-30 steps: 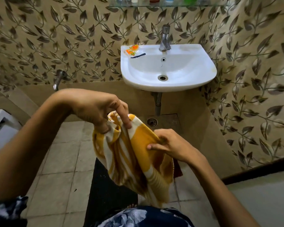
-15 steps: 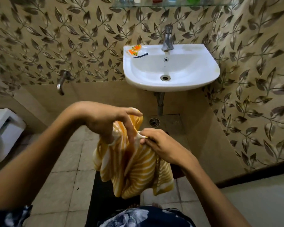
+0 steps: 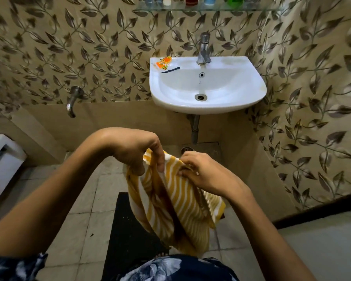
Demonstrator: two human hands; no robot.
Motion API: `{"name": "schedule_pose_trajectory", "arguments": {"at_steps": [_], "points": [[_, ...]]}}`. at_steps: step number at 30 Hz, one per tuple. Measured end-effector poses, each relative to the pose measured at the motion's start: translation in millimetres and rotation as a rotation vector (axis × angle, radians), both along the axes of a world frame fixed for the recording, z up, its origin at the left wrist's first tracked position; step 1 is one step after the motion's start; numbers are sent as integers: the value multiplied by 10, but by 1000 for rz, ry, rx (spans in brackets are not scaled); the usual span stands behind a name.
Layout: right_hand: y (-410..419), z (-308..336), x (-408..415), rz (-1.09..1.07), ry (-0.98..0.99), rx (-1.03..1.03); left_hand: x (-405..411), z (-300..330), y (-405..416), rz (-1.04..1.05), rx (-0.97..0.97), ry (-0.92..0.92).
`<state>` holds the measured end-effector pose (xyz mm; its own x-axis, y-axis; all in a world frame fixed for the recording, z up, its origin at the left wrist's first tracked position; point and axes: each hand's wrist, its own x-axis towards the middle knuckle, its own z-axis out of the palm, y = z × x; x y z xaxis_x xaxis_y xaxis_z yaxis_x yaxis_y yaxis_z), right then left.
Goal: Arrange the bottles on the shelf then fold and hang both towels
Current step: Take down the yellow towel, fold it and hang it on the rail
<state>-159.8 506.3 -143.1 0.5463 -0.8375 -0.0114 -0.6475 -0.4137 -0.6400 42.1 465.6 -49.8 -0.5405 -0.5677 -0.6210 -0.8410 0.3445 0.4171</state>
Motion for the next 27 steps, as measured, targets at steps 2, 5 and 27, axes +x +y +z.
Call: {"name": "schedule_pose_trajectory", "arguments": {"at_steps": [2, 5, 27], "points": [[-21, -82, -139, -85, 96, 63, 46, 93, 25, 43, -45, 17], [-23, -208, -316, -209, 163, 173, 142, 213, 55, 91, -63, 39], [-51, 145, -23, -68, -93, -43, -234, -160, 104, -23, -129, -17]]}}
